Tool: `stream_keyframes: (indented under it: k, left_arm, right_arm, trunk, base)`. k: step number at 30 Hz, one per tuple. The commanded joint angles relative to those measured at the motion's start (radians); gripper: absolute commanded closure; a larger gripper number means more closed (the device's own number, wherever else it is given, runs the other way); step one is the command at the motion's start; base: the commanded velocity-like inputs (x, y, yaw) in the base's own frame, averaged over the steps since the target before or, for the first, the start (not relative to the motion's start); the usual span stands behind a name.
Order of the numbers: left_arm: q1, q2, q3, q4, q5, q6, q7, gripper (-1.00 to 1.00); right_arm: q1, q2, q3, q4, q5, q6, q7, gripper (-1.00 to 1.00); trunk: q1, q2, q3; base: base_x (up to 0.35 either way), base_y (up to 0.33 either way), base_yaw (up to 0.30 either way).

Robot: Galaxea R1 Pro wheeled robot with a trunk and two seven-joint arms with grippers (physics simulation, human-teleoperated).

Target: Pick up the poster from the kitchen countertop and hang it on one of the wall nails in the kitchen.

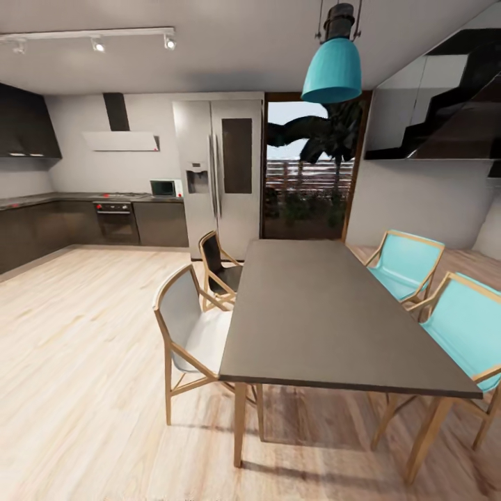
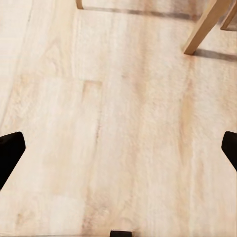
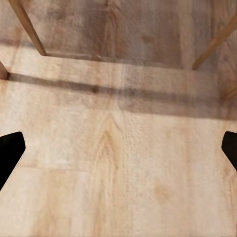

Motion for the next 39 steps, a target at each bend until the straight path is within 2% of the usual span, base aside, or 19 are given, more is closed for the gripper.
stream_keyframes:
  k: [1,23,29,39]
  left_arm:
    - [0.0,0.0,0.0,-0.001,0.0,0.0,0.001,-1.0]
    - [0.0,0.0,0.002,0.0,0.0,0.0,0.001,-1.0]
    - [0.0,0.0,0.038,0.0,0.0,0.0,0.001,-1.0]
    - [0.0,0.0,0.044,0.0,0.0,0.0,0.001,-1.0]
  right_arm:
    - [0.0,0.0,0.0,0.001,0.0,-0.003,-0.001,-1.0]
    - [-0.001,0.0,0.0,0.001,0.001,-0.003,-0.001,-1.0]
    - [-0.001,0.0,0.001,0.001,0.002,-0.003,-0.001,-1.0]
    - [-0.001,0.0,0.001,0.001,0.002,-0.003,-0.001,-1.0]
  trunk:
    - [0.0,0.0,-0.001]
    - [0.0,0.0,-0.001]
    - [0.0,0.0,-0.001]
    - [0.0,0.0,-0.001]
  base:
    - [0.0,0.0,0.294]
    - [0.0,0.0,0.294]
    - [0.0,0.0,0.294]
    - [0.0,0.0,0.294]
